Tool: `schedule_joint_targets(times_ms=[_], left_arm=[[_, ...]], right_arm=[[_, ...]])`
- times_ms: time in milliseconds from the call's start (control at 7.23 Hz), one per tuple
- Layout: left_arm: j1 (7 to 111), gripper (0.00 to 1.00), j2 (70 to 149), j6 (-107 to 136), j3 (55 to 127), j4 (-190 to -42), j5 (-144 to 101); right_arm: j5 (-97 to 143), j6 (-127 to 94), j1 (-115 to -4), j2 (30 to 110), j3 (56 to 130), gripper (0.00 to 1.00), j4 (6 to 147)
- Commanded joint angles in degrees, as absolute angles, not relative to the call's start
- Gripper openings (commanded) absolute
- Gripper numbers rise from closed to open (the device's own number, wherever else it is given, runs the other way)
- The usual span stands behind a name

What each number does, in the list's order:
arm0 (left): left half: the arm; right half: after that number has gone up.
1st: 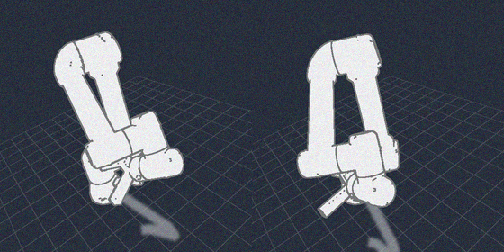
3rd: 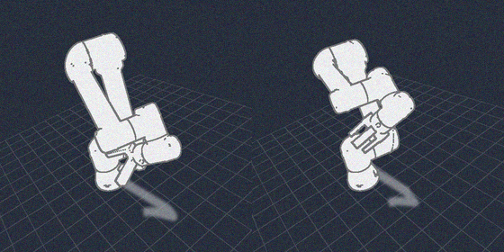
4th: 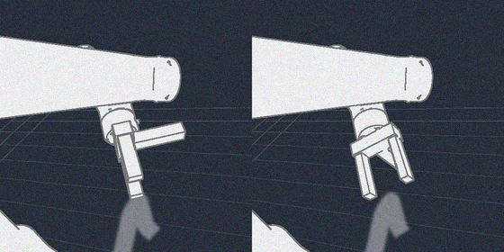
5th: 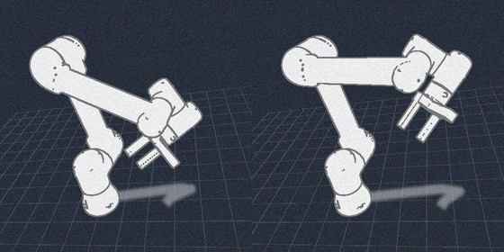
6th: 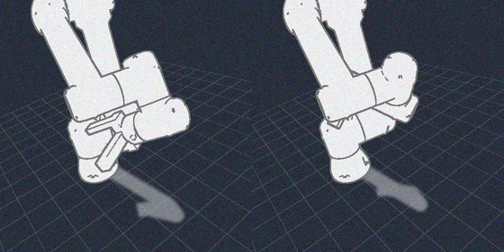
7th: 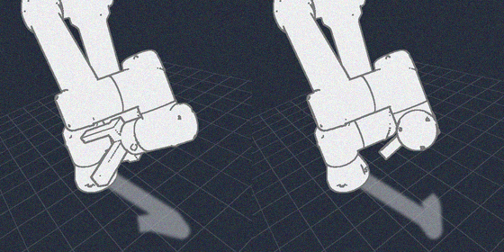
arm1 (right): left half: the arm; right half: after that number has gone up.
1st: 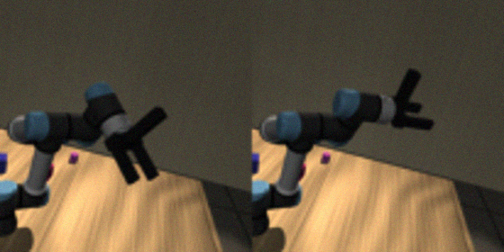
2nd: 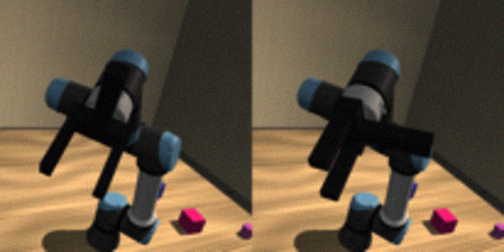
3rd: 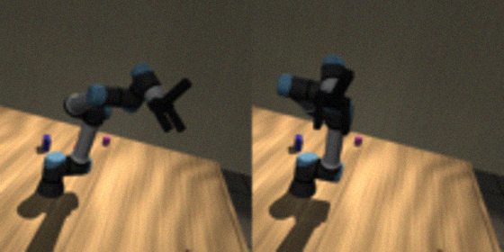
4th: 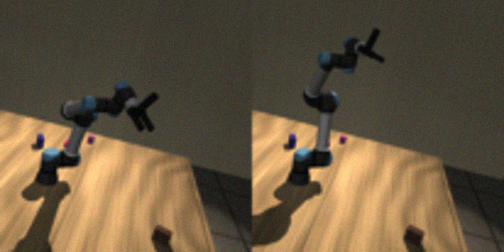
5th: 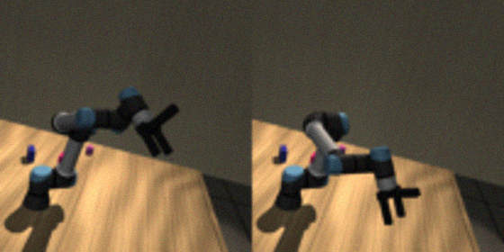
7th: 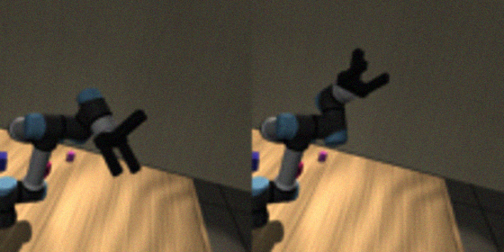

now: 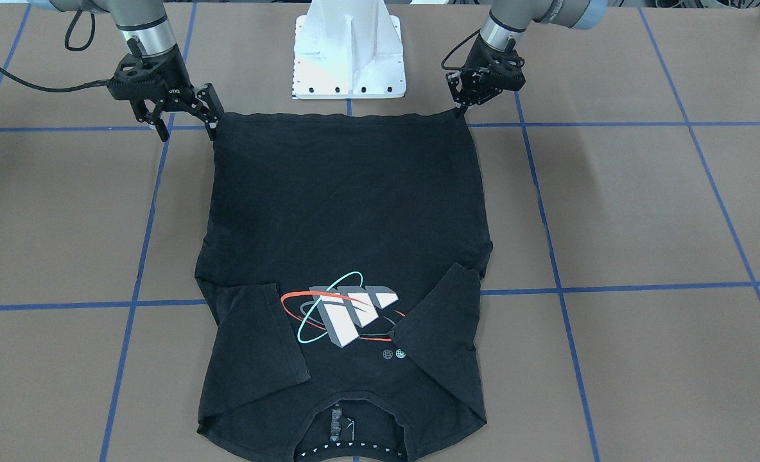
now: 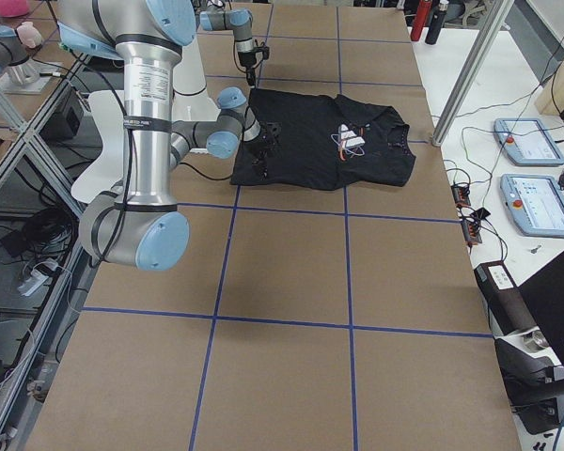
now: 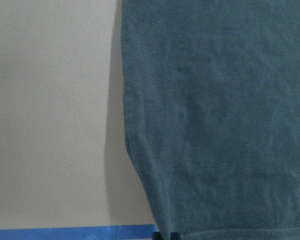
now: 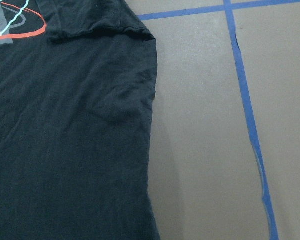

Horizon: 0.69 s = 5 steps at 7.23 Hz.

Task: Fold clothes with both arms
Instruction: 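Lower both grippers to the hem corners nearest the robot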

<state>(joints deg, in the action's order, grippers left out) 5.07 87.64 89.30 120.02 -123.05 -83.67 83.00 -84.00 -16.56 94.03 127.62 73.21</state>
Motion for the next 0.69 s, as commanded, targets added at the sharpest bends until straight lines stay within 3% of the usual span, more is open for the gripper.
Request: schedule_joint_targets(times_ms=[0,553], left_arm=[[5.45,0.00,87.98,89.30,120.67,-122.43,-83.67],[5.27,0.00,88.51,89.21,120.67,-122.61,-83.41]], right_arm=[[76.49,-90.07,-9.79,94.83,127.62,1.00,73.13],[70.24,-98.33,-1.16,98.61,127.62,0.96,72.86]])
